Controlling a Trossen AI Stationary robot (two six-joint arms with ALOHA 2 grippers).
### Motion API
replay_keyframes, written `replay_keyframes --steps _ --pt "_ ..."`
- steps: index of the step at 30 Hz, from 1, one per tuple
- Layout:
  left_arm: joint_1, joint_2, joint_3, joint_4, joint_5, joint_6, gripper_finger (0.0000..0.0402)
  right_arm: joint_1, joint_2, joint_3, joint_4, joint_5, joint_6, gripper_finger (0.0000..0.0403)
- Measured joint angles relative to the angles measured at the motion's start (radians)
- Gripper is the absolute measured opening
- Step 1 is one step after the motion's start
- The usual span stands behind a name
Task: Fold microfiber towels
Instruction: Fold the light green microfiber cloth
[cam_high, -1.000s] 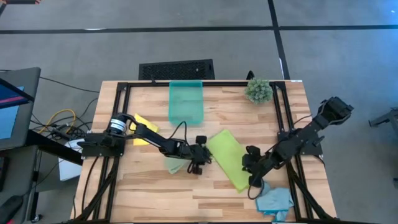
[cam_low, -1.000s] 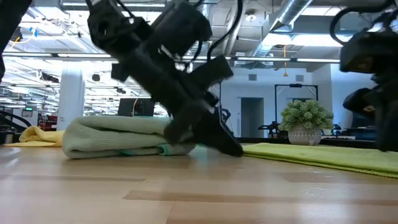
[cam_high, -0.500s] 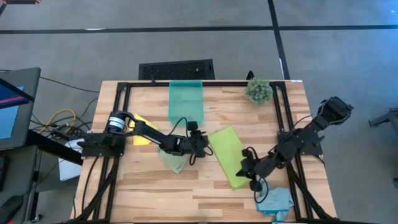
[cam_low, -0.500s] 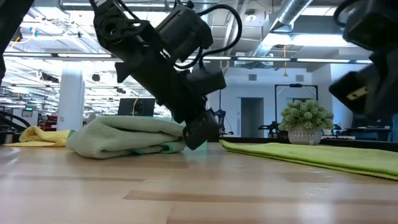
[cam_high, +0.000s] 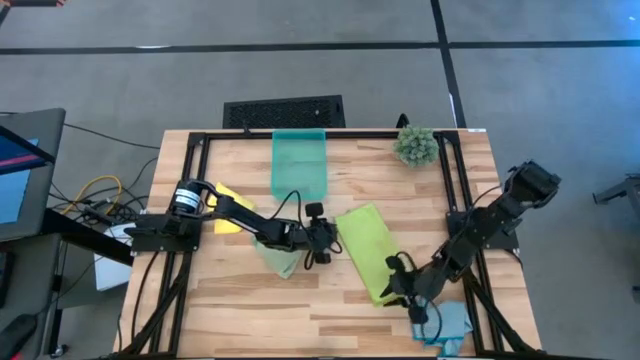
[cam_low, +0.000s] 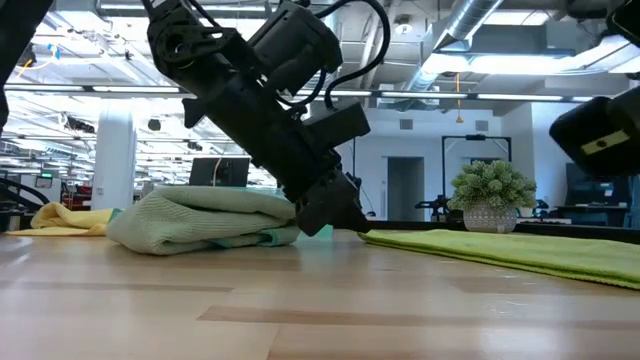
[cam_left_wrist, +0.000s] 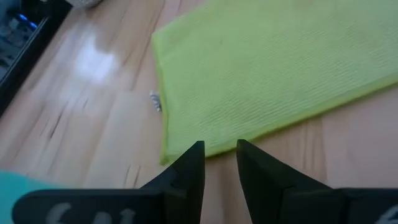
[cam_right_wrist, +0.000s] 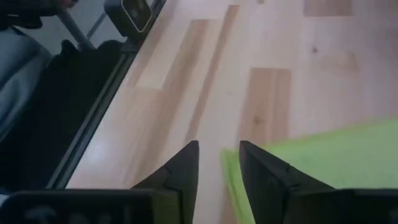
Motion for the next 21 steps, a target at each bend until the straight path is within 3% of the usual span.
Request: replay_keyframes --steps 8,21 --pt "0.000 0.000 0.000 -0.011 0.001 -0.018 0.0086 -0.027 0.198 0.152 -0.133 -0.016 -0.019 0.0125" --pt "0.000 0.000 0.000 -0.007 0.001 -0.017 0.0086 -0.032 0.195 0.171 -0.204 -0.024 -0.019 0.0010"
